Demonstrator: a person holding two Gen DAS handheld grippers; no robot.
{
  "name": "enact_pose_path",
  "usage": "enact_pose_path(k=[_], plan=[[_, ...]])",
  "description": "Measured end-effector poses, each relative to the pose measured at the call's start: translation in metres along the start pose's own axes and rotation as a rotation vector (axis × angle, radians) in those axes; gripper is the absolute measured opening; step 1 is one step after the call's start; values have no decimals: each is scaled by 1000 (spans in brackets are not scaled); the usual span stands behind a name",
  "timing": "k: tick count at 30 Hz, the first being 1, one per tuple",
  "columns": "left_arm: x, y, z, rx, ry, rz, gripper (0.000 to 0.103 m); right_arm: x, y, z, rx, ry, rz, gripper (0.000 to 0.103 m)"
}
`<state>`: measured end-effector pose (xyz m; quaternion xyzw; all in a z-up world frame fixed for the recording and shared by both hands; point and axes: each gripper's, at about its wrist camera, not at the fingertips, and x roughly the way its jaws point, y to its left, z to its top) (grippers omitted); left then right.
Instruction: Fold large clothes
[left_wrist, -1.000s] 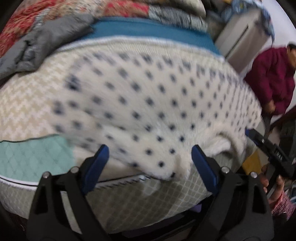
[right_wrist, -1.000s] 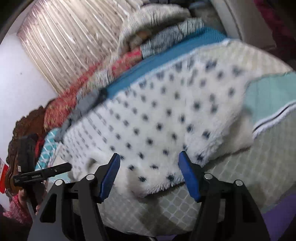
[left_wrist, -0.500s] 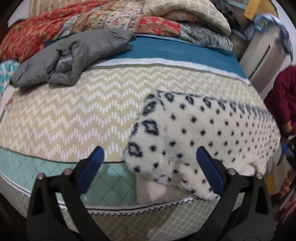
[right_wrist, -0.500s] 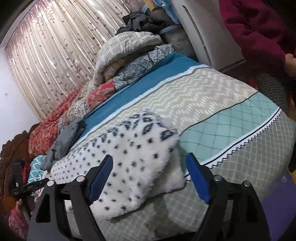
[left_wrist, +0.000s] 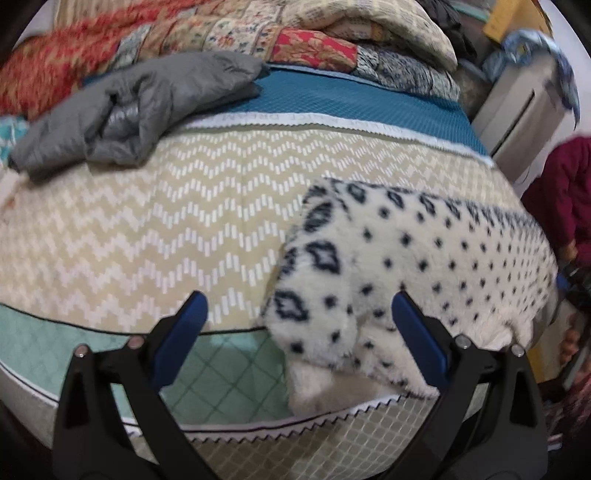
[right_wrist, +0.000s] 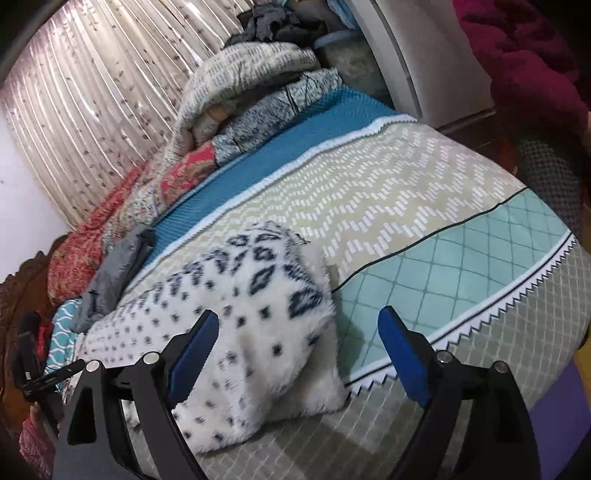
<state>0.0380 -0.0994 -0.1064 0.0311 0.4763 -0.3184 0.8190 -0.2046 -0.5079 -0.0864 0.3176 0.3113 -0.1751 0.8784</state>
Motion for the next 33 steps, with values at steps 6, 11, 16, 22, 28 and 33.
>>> enact_pose_path(k=[6,11,16,22,28,33], plan=[[38,4,2,-4,18,-83,96,59,8,-1,16,196,54,74],[68,-1,-17,-24,85,-155,97,80,16,-11,25,225,54,87],[63,-2,-20,-46,62,-169,97,77,8,-13,54,227,90,87],[50,6,-19,-30,53,-191,97,79,11,-10,51,247,47,88],[56,17,-12,-61,85,-248,97,81,19,-6,37,269,33,88],[56,-12,-7,-60,69,-343,97,82,57,-8,5,340,160,82]])
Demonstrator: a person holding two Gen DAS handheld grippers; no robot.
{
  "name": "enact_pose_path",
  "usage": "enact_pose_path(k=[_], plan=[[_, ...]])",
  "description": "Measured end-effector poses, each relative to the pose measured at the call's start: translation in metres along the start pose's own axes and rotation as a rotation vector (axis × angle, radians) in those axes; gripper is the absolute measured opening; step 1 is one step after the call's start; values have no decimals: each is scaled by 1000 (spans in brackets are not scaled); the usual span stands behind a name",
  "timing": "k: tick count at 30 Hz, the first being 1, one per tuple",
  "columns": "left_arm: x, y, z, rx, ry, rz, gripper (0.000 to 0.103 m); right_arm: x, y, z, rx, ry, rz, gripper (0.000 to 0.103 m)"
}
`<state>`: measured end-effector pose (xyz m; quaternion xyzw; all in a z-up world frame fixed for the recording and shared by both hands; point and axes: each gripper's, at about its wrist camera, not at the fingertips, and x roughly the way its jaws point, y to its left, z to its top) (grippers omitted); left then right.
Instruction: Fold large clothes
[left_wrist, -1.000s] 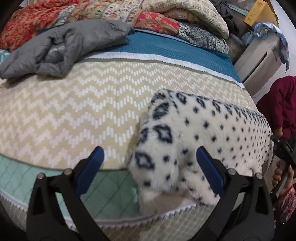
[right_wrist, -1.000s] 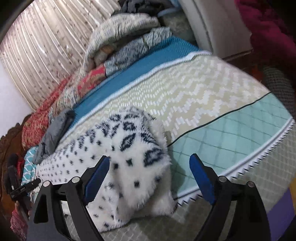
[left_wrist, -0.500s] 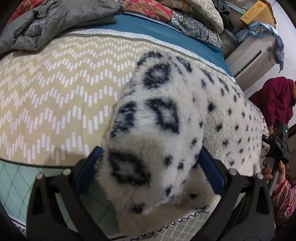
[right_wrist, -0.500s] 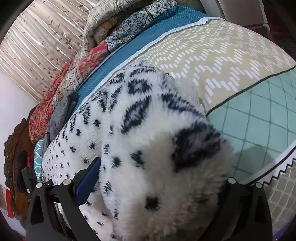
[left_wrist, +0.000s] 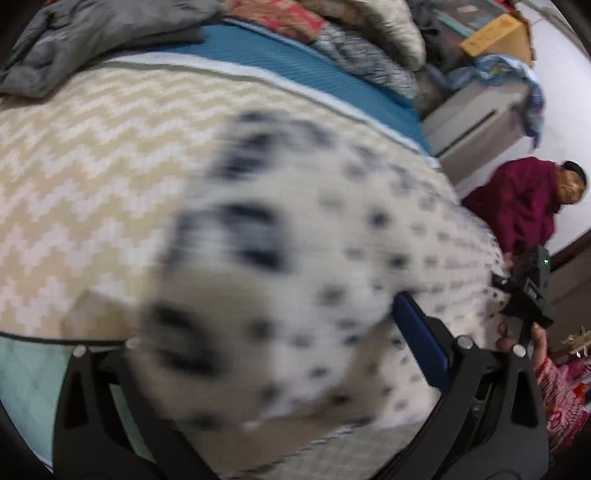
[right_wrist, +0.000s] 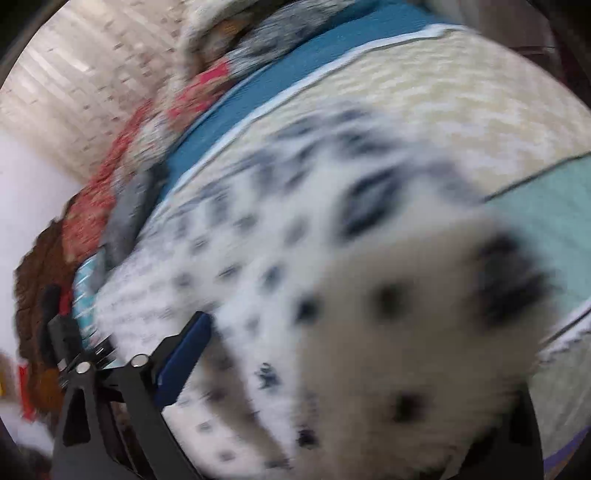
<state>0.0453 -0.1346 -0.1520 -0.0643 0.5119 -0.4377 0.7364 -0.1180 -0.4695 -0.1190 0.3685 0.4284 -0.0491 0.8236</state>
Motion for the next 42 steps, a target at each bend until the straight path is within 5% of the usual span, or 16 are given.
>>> enact_pose_path(k=[3,5,8,9,10,11,13,18,27,36,38,40,42], plan=[[15,-8,-1,44,42,83,97,11,24,-9,-119,50,-34,82],[22,-7,-3,55,55,127,97,27,20,-13,-114,99,-83,82],[21,-14,-4,56,35,167,89,28,17,-11,-58,51,-77,81],[21,-16,-3,52,33,176,79,28,20,-10,-57,41,-88,73],[20,-20,-2,45,33,173,63,28,25,-9,-69,31,-99,49],[17,-24,1,38,33,167,55,28,31,-9,-82,31,-81,36],[6,-38,6,45,8,187,34,24,54,-9,-135,22,-82,23],[-40,-48,19,19,-105,139,28,-9,128,-8,-352,-104,-90,18],[-171,-8,76,-7,-405,159,28,-13,269,41,-580,-222,69,18],[-274,132,198,-102,-656,412,30,150,475,177,-734,-173,201,22],[-271,178,224,-155,-677,498,39,205,508,204,-714,-168,172,30],[-252,231,239,-257,-661,627,71,279,529,222,-666,-131,111,64],[-214,297,242,-389,-499,696,71,349,524,228,-623,-52,-63,69]])
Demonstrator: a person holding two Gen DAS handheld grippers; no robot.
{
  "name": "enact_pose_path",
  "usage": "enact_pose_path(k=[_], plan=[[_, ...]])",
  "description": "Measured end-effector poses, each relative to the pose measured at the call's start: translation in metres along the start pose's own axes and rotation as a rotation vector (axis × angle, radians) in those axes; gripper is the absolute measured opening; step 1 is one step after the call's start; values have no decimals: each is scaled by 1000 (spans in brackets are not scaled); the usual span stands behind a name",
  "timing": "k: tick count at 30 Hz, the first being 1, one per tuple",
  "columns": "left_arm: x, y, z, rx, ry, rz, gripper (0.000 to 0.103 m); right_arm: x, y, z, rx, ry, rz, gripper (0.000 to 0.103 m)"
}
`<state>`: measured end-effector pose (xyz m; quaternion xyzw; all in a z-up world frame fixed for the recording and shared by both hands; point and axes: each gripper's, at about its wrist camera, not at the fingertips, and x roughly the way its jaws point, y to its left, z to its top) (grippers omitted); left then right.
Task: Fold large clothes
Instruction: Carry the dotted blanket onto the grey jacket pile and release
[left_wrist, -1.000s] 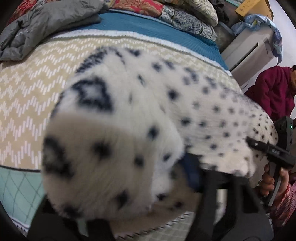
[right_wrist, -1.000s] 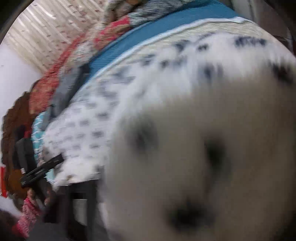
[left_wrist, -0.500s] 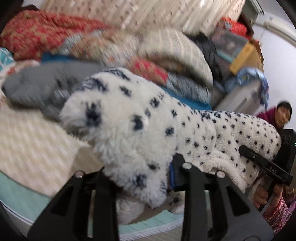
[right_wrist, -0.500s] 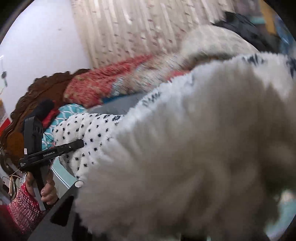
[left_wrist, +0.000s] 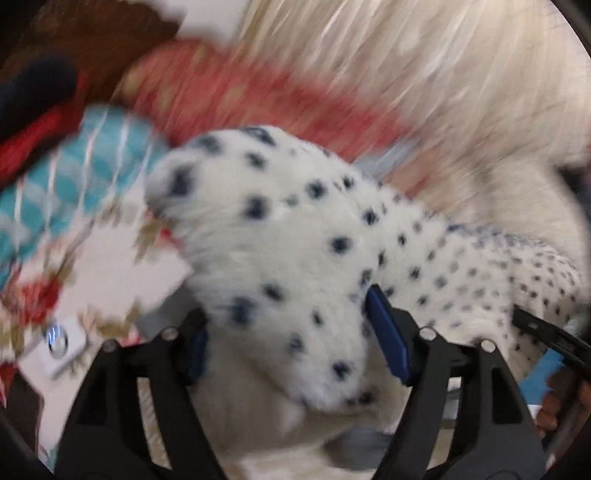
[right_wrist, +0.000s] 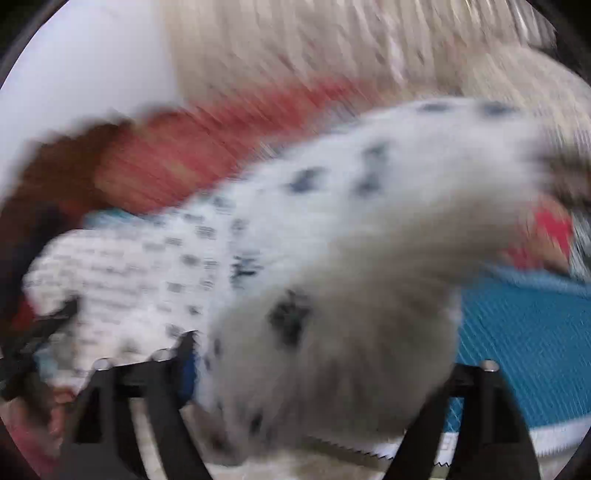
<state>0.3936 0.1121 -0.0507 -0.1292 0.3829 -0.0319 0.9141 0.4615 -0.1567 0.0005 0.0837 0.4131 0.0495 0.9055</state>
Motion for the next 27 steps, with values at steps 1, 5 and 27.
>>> enact_pose_path(k=[1,5,27], plan=[[26,8,-7,-15,72,27,70,33,-6,-9,38,81,-49,69],[29,24,-26,-49,24,-7,71,42,-35,-34,217,41,14,69],[-201,-33,-256,128,62,-17,87,-207,10,-329,98,97,-22,70]])
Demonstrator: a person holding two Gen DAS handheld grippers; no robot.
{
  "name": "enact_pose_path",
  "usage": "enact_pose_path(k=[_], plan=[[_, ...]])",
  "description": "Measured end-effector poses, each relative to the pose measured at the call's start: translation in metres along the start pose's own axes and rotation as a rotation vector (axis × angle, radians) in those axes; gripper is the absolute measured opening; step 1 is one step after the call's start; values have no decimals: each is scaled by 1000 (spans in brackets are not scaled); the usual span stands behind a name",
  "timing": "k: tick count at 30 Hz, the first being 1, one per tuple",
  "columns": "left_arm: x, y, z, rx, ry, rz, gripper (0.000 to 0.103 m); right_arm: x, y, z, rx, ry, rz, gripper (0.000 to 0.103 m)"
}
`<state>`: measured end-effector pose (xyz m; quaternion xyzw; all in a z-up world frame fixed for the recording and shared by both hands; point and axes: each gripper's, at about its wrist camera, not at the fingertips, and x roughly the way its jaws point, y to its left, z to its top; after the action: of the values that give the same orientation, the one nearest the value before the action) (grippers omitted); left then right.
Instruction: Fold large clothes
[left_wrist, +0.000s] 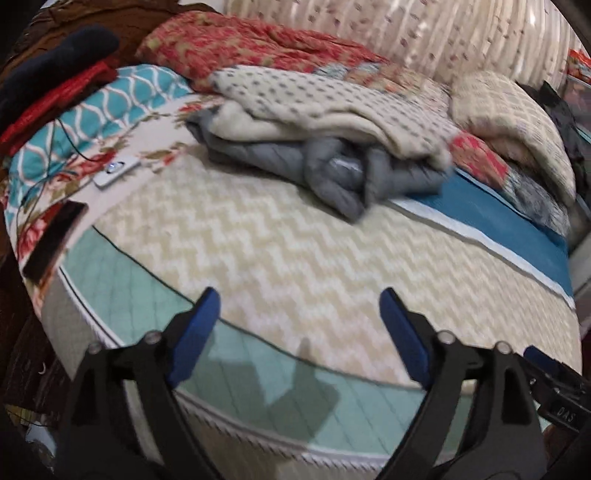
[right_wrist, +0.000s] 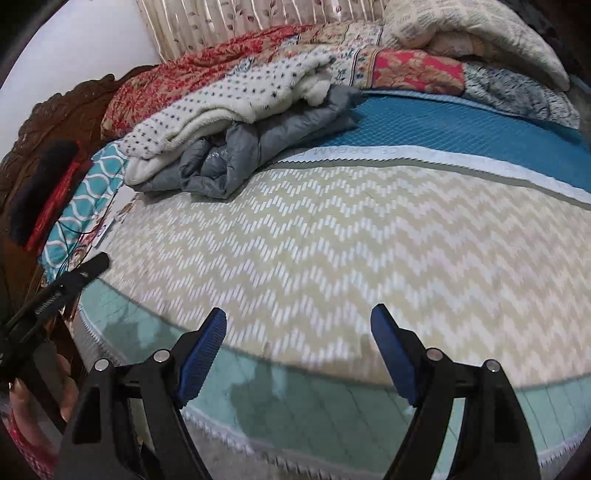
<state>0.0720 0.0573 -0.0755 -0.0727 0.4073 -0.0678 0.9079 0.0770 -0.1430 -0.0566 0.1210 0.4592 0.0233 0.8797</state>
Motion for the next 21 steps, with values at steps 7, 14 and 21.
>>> enact_pose_path(k=[7,14,21], plan=[[-38,-35,-9,82,-50,41,93,-43,5,-20,1,15,-10,70],[-57,-45,-17,121,-43,87,93,-57,8,-45,35,1,4,71],[-66,-53,-23,149,-51,110,96,-53,10,-65,32,34,6,71]])
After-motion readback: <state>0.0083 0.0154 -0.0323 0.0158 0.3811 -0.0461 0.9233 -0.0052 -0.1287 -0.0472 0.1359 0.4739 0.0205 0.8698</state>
